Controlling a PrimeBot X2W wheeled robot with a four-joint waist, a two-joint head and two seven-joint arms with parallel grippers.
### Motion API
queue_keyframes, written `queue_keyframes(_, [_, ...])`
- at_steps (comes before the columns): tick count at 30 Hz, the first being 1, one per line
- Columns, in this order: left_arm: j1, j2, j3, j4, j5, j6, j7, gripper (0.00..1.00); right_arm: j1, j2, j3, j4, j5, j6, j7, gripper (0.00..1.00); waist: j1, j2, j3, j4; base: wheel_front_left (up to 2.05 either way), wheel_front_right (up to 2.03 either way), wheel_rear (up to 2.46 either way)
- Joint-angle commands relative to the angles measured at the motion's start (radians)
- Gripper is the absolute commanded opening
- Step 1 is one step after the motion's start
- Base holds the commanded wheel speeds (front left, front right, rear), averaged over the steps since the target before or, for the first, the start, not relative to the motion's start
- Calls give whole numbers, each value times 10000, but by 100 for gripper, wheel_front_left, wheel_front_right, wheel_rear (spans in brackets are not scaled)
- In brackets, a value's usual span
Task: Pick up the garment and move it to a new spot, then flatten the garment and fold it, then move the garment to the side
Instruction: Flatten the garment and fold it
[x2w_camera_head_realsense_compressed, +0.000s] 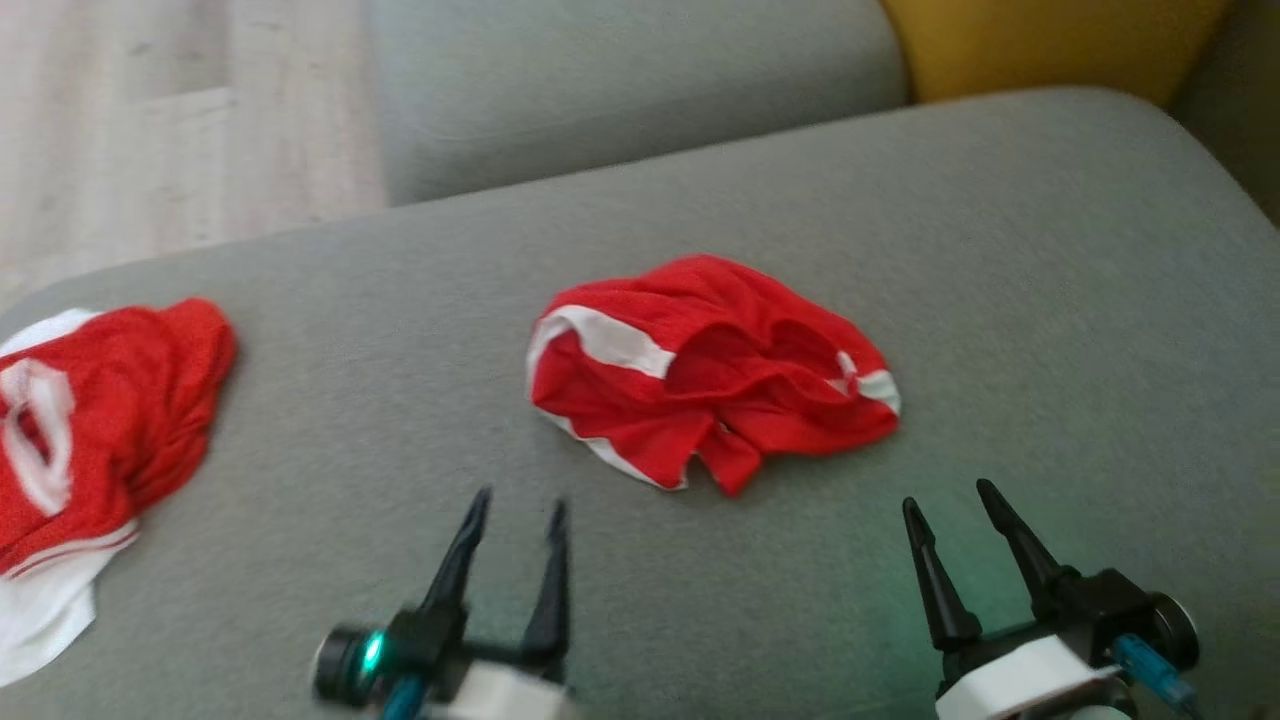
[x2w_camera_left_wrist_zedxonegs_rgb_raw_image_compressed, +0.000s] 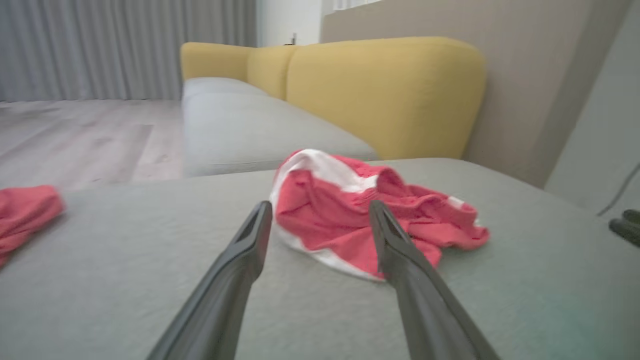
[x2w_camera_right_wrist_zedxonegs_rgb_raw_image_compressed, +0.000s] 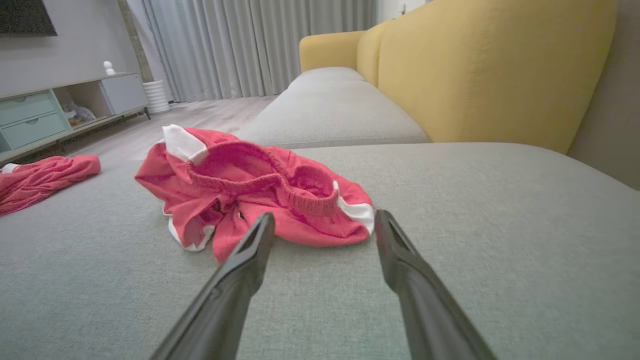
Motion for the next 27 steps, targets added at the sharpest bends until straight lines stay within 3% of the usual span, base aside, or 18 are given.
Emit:
queue_keyframes(1, [-869, -20, -50, -138, -292, -120, -95, 100, -370, -192, 255, -241, 80, 67, -40, 100, -1, 0, 367, -560, 0, 0, 0])
queue_keyframes(7, [-3069, -20, -1919, 874, -1627, -461, -83, 100, -747, -205, 519, -249, 165, 67, -40, 100, -1, 0, 1170, -1664, 0, 0, 0])
queue_keyframes(15, [-5966, -20, -4065, 2243, -3835, -213, 609, 100, -1359, -25, 780, -262, 321, 67, -40, 100, -1, 0, 2281, -3026, 0, 0, 0])
queue_keyframes(22, [-7425, -20, -4960, 3472, -6238, 139, 1308, 100, -1648, 210, 991, -181, 442, 67, -40, 100, -1, 0, 2895, -3864, 0, 0, 0])
queue_keyframes(27, [-8063, -20, -5313, 4156, -7483, 525, 1507, 100, -1731, 314, 938, -176, 480, 67, -40, 100, -1, 0, 3125, -3990, 0, 0, 0])
